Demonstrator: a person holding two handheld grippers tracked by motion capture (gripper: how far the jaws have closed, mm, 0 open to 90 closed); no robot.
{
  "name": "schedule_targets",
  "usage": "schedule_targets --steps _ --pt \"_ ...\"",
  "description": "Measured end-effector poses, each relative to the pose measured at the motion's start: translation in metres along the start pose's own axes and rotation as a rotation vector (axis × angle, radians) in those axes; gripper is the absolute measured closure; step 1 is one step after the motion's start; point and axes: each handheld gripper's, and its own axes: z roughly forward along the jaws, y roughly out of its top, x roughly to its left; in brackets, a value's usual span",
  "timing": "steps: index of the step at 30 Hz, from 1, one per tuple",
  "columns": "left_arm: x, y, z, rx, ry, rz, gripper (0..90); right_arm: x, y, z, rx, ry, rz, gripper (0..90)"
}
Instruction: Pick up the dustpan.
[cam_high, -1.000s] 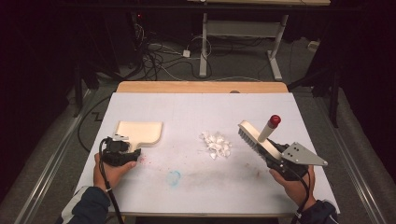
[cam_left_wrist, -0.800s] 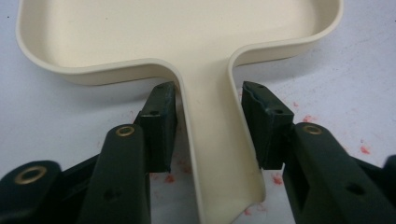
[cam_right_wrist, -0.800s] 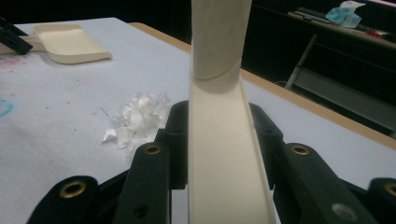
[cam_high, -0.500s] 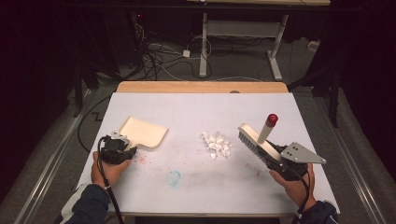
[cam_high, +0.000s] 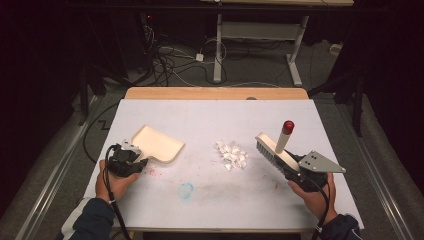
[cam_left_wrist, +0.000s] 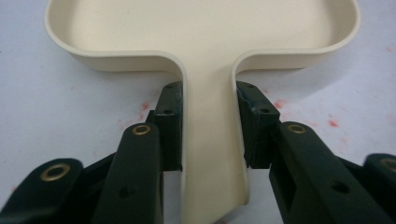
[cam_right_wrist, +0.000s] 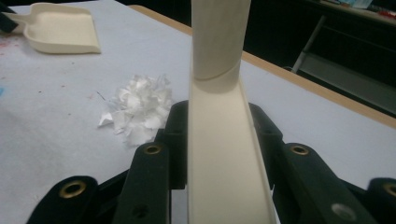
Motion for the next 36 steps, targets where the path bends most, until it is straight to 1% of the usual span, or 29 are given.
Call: schedule_targets --steps 3,7,9,10,11,13,18,19,22,26,36 --pt "-0.004 0.001 -0.004 0.005 -0.030 0.039 63.8 -0.004 -0.002 0.005 0.014 -0.022 0.029 67.7" --pt "-0.013 0.004 -0.009 0.014 -0.067 0.110 63.8 -0.008 -0.004 0.014 0.040 -0.048 0.067 67.8" --pt "-0.018 0.005 -0.009 0.029 -0.083 0.151 63.8 -0.011 -0.005 0.021 0.051 -0.057 0.083 67.8" --pt "-0.021 0.005 -0.010 0.034 -0.094 0.165 63.8 -0.012 -0.005 0.024 0.055 -0.064 0.084 67.8" --pt "-0.024 0.006 -0.010 0.037 -0.106 0.174 63.8 -0.012 -0.005 0.027 0.059 -0.072 0.098 67.7" --pt "-0.030 0.006 -0.011 0.044 -0.128 0.204 63.8 -0.014 -0.003 0.034 0.062 -0.082 0.109 67.8" --pt "-0.044 0.008 -0.013 0.059 -0.164 0.259 63.8 -0.017 0.006 0.051 0.055 -0.109 0.108 67.8" --pt "-0.047 0.008 -0.013 0.058 -0.166 0.270 63.7 -0.018 0.007 0.055 0.051 -0.116 0.109 67.8" --pt "-0.054 0.009 -0.013 0.057 -0.172 0.289 63.8 -0.020 0.012 0.067 0.034 -0.139 0.106 67.8" --pt "-0.060 0.009 -0.013 0.062 -0.194 0.309 63.7 -0.020 0.015 0.081 0.021 -0.172 0.129 67.8" --pt "-0.068 0.010 -0.013 0.071 -0.211 0.329 63.7 -0.010 0.019 0.108 0.038 -0.171 0.156 67.8"
